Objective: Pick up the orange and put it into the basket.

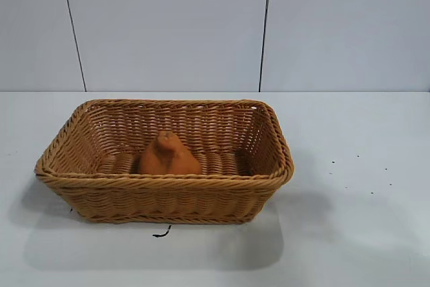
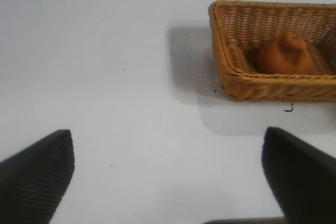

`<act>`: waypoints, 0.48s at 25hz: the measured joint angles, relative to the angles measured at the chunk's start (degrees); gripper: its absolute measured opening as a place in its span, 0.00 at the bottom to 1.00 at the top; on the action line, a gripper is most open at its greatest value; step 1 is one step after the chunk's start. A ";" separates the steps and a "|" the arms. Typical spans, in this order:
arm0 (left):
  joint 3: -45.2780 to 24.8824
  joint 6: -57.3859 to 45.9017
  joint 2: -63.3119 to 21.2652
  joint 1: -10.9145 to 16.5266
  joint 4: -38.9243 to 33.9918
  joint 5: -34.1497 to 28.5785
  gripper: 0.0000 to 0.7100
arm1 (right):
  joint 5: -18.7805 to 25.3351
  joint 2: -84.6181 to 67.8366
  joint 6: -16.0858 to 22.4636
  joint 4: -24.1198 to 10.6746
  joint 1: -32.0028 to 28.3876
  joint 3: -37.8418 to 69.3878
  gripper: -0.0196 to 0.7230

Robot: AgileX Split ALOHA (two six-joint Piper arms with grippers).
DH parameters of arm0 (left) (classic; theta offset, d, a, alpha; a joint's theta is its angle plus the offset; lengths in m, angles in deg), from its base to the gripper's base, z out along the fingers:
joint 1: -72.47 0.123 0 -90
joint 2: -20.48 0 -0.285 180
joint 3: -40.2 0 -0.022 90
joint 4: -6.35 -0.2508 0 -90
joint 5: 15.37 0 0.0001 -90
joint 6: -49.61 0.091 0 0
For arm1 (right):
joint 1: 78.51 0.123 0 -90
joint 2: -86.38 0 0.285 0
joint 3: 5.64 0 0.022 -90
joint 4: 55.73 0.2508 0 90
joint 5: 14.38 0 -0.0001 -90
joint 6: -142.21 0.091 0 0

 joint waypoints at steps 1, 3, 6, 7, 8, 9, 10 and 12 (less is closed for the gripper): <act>0.00 0.00 0.00 0.00 0.00 0.00 0.98 | -1.56 -2.91 0.00 0.00 0.00 2.46 0.88; 0.00 0.00 0.00 0.00 0.00 0.00 0.98 | -3.47 -9.11 -0.11 0.00 0.00 6.37 0.88; 0.00 0.00 0.00 0.00 0.00 0.00 0.98 | -4.79 -19.06 -0.17 0.00 0.00 11.41 0.88; 0.00 0.00 0.00 0.00 0.00 0.00 0.98 | -4.62 -22.23 -0.23 0.00 0.00 12.68 0.88; 0.00 0.00 0.00 0.00 0.00 0.00 0.98 | -4.67 -24.70 -0.31 0.00 0.00 13.15 0.88; 0.00 0.00 0.00 0.00 0.00 0.00 0.98 | -4.81 -27.60 -0.43 0.00 0.00 13.27 0.88; 0.00 0.00 0.00 0.00 0.00 0.00 0.98 | -4.91 -30.46 -0.43 0.00 0.00 13.33 0.88; 0.00 0.00 0.00 0.00 0.00 0.00 0.98 | -5.20 -35.24 -0.44 0.13 0.00 13.38 0.88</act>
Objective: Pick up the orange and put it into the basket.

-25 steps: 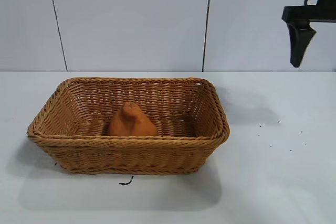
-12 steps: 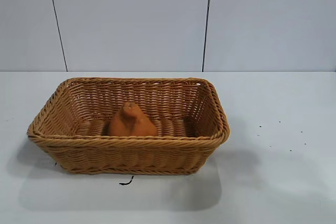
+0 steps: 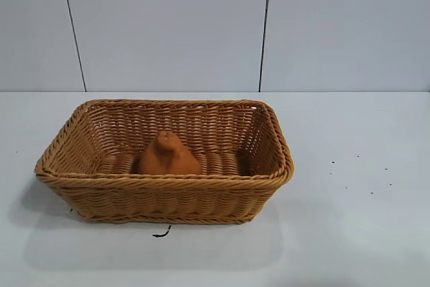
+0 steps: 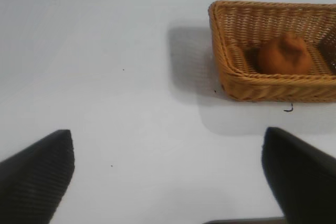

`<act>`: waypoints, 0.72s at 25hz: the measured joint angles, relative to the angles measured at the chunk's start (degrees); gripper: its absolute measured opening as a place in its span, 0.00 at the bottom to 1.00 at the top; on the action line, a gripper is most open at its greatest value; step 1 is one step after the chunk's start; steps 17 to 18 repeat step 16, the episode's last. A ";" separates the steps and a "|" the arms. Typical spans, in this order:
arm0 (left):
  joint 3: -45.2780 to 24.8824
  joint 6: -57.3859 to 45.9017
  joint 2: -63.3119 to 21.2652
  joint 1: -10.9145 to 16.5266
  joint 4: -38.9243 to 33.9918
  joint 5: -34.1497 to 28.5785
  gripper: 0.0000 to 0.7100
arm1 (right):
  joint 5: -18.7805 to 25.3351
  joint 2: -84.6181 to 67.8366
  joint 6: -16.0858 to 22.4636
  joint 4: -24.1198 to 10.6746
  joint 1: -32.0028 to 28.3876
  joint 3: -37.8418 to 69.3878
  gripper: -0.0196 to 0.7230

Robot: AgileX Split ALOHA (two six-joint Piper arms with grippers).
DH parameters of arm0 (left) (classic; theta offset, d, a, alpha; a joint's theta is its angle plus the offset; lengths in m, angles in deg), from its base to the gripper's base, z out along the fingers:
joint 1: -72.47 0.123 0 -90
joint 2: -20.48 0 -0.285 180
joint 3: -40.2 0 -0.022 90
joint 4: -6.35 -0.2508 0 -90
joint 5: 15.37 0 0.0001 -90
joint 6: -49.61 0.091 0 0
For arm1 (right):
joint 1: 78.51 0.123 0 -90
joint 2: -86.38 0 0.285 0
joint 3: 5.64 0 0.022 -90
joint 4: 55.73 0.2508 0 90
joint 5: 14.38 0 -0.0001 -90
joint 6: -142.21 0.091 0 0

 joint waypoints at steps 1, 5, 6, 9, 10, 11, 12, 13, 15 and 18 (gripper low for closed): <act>0.00 0.00 0.00 0.00 0.00 0.00 0.98 | -0.16 -2.38 -0.05 0.08 0.00 -0.01 0.88; 0.00 0.05 0.00 0.00 0.00 0.00 0.98 | -0.28 -11.18 -0.16 0.13 0.00 0.06 0.88; 0.00 0.05 0.00 0.00 0.00 0.00 0.98 | -0.28 -13.08 -0.18 0.13 0.00 0.06 0.88; 0.00 0.05 0.00 0.00 0.00 0.00 0.98 | -0.32 -19.50 -0.18 0.13 0.00 0.06 0.88; 0.00 0.05 0.00 0.00 0.00 0.00 0.98 | -0.32 -20.70 -0.18 0.13 0.00 0.11 0.88; 0.00 0.05 0.00 0.00 0.00 0.00 0.98 | -0.32 -21.50 -0.18 0.13 0.00 0.11 0.88; 0.00 0.05 0.00 0.00 0.00 0.00 0.98 | -0.27 -21.76 -0.18 0.13 0.00 0.11 0.88; 0.00 0.05 0.00 0.00 0.00 0.00 0.98 | -0.27 -21.76 -0.18 0.13 0.00 0.11 0.88; 0.00 0.05 0.00 0.00 0.01 0.00 0.98 | -0.27 -21.76 -0.18 0.19 0.00 0.11 0.88; 0.00 0.05 0.00 0.00 0.01 0.00 0.98 | -0.27 -21.76 -0.18 0.19 0.00 0.11 0.88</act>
